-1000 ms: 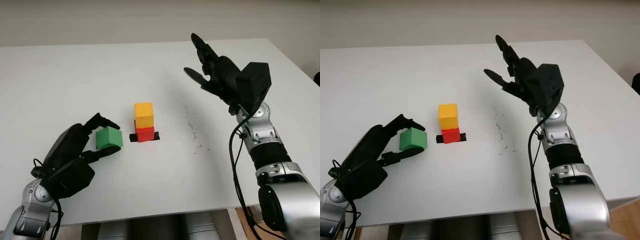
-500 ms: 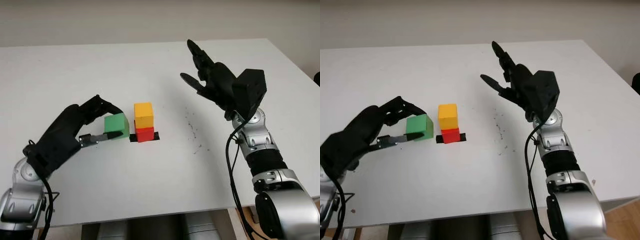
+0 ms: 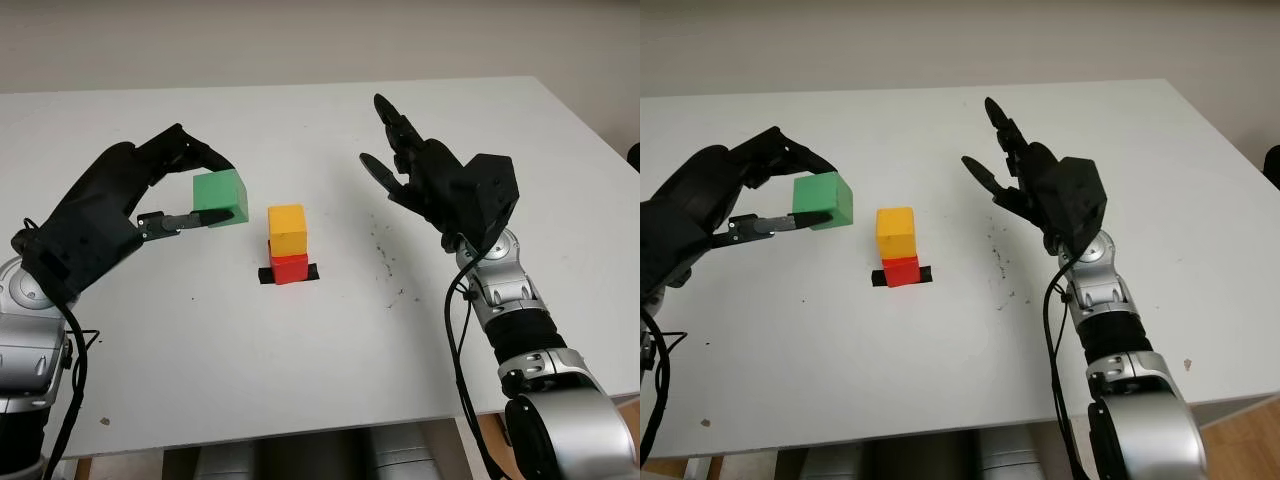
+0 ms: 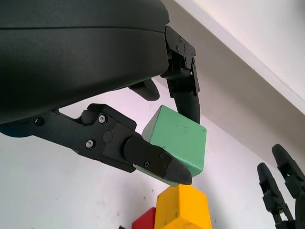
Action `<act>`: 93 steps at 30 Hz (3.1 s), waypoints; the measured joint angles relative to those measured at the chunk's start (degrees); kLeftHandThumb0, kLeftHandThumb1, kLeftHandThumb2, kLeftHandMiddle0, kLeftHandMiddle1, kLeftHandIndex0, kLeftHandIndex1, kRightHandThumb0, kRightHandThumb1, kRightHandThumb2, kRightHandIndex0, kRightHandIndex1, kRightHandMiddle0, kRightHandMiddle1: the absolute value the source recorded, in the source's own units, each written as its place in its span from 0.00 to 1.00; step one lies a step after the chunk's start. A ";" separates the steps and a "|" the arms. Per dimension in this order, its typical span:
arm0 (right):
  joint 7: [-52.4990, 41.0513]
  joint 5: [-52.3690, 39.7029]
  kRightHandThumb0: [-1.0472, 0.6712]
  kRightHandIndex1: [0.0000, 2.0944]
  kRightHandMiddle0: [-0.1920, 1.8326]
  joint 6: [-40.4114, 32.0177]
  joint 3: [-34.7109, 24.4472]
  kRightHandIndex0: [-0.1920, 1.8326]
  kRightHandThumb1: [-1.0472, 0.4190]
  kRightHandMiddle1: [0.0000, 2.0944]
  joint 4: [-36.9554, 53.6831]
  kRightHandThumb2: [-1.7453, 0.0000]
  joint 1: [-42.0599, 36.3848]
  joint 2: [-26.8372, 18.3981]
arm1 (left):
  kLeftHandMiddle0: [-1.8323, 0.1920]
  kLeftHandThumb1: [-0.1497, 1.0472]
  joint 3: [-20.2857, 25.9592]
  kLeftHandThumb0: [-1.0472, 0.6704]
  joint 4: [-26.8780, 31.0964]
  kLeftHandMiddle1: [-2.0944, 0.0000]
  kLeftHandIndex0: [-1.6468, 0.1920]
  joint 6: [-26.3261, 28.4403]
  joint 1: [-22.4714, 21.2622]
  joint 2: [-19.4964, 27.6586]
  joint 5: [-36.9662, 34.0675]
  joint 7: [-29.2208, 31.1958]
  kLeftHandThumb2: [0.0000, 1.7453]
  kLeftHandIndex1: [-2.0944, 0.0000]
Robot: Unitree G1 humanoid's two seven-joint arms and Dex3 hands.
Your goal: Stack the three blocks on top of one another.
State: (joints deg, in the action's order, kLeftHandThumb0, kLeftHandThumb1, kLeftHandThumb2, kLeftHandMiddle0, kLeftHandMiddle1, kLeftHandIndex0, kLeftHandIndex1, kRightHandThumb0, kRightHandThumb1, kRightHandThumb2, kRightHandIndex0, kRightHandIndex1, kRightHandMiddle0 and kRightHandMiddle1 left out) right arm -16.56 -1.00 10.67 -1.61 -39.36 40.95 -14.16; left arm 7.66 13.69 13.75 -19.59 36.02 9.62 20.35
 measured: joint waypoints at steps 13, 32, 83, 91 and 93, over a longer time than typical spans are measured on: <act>-1.66 -3.71 0.16 0.00 0.00 0.79 -1.21 0.00 0.00 0.00 -1.14 0.60 -1.55 2.61 | 0.81 0.99 -5.44 0.43 -3.23 0.71 0.65 9.41 -10.15 -3.15 2.61 -0.80 0.03 0.34; 0.63 -2.47 0.17 0.00 0.00 0.00 -0.87 0.00 0.00 0.00 -0.96 0.61 -2.36 2.76 | 0.75 1.00 -13.15 0.42 -2.63 0.93 0.66 21.27 -15.96 -5.12 7.13 0.74 0.04 0.31; 2.75 -0.81 0.14 0.00 0.00 -3.53 -0.35 0.00 0.00 0.00 1.34 0.64 -2.79 3.40 | 0.73 1.00 -16.49 0.41 0.53 0.97 0.67 24.35 -16.15 -4.05 8.03 7.49 0.04 0.27; 3.03 -0.81 0.14 0.00 0.00 -4.10 -0.25 0.00 0.00 0.00 1.69 0.64 -2.81 3.65 | 0.72 1.00 -16.49 0.40 0.50 0.97 0.66 23.93 -16.24 -4.05 8.03 7.99 0.04 0.27; 3.12 -0.81 0.14 0.00 0.00 -4.10 -0.24 0.00 0.00 0.00 1.69 0.64 -2.82 3.72 | 0.71 1.00 -16.49 0.40 0.50 0.97 0.66 24.06 -16.31 -4.05 7.98 8.33 0.04 0.27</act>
State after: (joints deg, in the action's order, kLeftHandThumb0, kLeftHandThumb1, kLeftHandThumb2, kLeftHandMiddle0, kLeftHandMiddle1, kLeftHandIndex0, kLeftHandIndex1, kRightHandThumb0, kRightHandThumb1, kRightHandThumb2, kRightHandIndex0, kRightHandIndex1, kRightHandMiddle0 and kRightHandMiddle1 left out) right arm -13.45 -1.81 6.57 -1.85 -37.67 38.13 -10.44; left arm -8.83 14.20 37.81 -35.90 31.97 17.60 28.68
